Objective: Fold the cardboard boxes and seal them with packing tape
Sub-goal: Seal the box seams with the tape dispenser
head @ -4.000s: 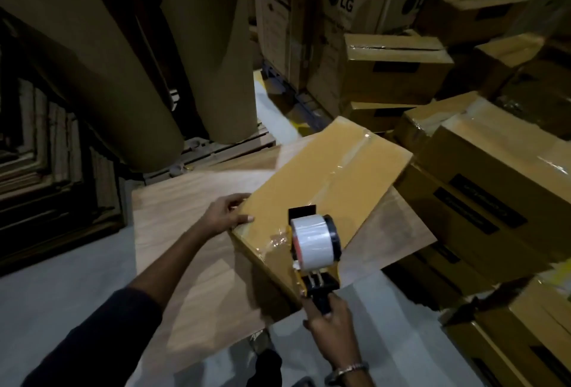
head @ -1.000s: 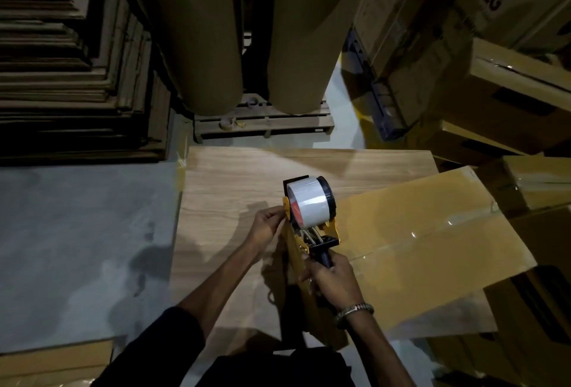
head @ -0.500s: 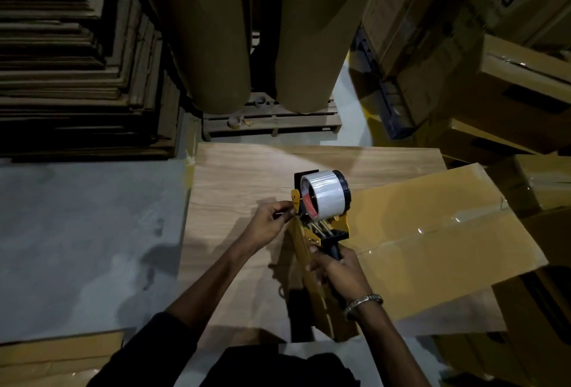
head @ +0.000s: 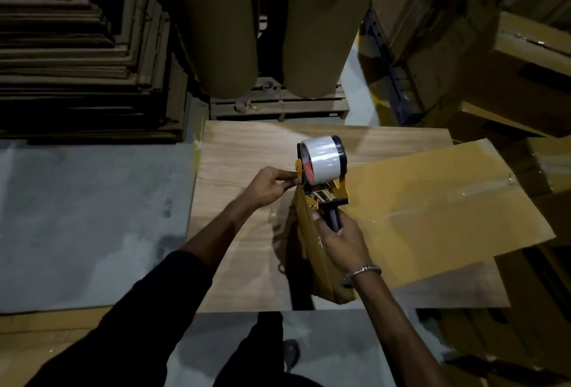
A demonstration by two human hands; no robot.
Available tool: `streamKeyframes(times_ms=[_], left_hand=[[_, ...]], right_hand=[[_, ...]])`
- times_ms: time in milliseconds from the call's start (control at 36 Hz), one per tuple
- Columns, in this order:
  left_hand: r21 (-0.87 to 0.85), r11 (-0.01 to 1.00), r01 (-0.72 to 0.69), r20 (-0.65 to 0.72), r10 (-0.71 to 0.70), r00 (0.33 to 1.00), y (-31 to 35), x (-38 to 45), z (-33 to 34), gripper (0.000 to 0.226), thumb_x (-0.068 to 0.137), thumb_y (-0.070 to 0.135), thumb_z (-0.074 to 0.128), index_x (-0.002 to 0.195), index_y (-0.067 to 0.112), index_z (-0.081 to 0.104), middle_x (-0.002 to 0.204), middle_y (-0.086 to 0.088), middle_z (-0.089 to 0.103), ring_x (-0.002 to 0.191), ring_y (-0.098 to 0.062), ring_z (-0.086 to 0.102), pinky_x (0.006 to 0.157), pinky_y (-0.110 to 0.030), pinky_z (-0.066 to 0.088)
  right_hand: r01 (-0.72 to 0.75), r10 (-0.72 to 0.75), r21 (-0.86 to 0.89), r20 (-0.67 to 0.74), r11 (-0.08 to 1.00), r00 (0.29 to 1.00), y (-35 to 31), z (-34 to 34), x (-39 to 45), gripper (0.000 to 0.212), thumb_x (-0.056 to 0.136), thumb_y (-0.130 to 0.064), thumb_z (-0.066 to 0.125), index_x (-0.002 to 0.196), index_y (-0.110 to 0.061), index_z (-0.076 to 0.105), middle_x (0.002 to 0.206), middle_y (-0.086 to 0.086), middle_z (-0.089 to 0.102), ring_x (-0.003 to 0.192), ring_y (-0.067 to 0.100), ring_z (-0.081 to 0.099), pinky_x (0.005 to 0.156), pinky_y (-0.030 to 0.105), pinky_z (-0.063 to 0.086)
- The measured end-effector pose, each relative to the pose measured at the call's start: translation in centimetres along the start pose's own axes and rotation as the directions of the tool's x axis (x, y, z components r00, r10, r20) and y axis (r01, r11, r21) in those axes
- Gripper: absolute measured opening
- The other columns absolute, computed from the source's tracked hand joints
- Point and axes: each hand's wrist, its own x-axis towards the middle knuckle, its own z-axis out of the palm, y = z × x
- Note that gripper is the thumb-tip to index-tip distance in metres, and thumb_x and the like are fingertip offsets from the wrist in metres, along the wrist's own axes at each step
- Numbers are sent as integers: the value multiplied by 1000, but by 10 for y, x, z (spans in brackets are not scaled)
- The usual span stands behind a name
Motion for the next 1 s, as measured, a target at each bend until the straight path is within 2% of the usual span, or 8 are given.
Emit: streamKeyframes(times_ms=[83,222,306,417,528,667,861,1000], left_hand=[[126,991,34,56,-41,998,-19,-11,3,21,95,20,77,116,18,81,117,1,77,104,3,69,103,-30,51],[66,988,137,77,-142,987,-42,-29,19,23,105,15,63,124,15,76,120,4,73,114,-7,65,103,-27,49],[-165,976,141,-35,-149,988,-16,-27,20,30,110,30,54,131,17,70,125,4,69,121,-15,62,91,-16,47],[-402,902,157,-11,-176,984,20,-23,21,22,109,36,53,120,29,70,121,6,74,117,-10,67,108,-37,46],[-500,845,188,69,-178,982,18,-33,44,23,103,40,56,108,25,73,114,2,75,112,-15,65,112,-39,42],[-638,744,198,54,-213,976,12,-40,66,22,111,30,47,117,25,68,108,11,75,102,-2,67,79,-17,52],[-479,860,177,-15,-210,978,-1,-25,56,25,107,22,57,128,16,70,109,15,72,96,16,61,82,-15,42],[-329,944,36,-99,-73,992,-2,-20,44,27,100,20,70,126,12,74,124,-5,75,118,-18,68,106,-34,52]], right_hand=[[97,-107,-119,-81,988,991,16,4,-9,22,93,-42,74,93,-21,67,110,5,53,92,17,59,80,28,46],[62,-61,-152,17,986,998,27,-1,-4,42,94,-46,72,122,-14,68,130,1,45,113,21,59,104,39,51],[52,-43,-132,69,990,997,20,-7,-2,26,95,-44,72,113,-26,67,131,2,43,112,19,58,103,37,50],[70,-61,-84,97,994,993,17,-11,-6,11,96,-38,73,103,-31,70,128,2,44,96,-5,53,93,23,42],[45,-48,63,56,997,997,18,-13,-11,9,95,-33,76,93,-35,67,129,4,50,102,2,60,96,32,49],[19,-25,99,63,995,998,19,-11,-9,16,94,-32,77,95,-33,61,131,11,57,104,11,63,99,37,51],[-10,4,85,68,996,998,18,-11,-10,32,95,-34,75,114,-28,50,123,4,61,98,2,61,72,15,45],[14,-12,-19,79,1000,997,16,-13,-13,20,95,-38,74,97,-35,54,134,6,53,96,-1,57,71,14,42]])
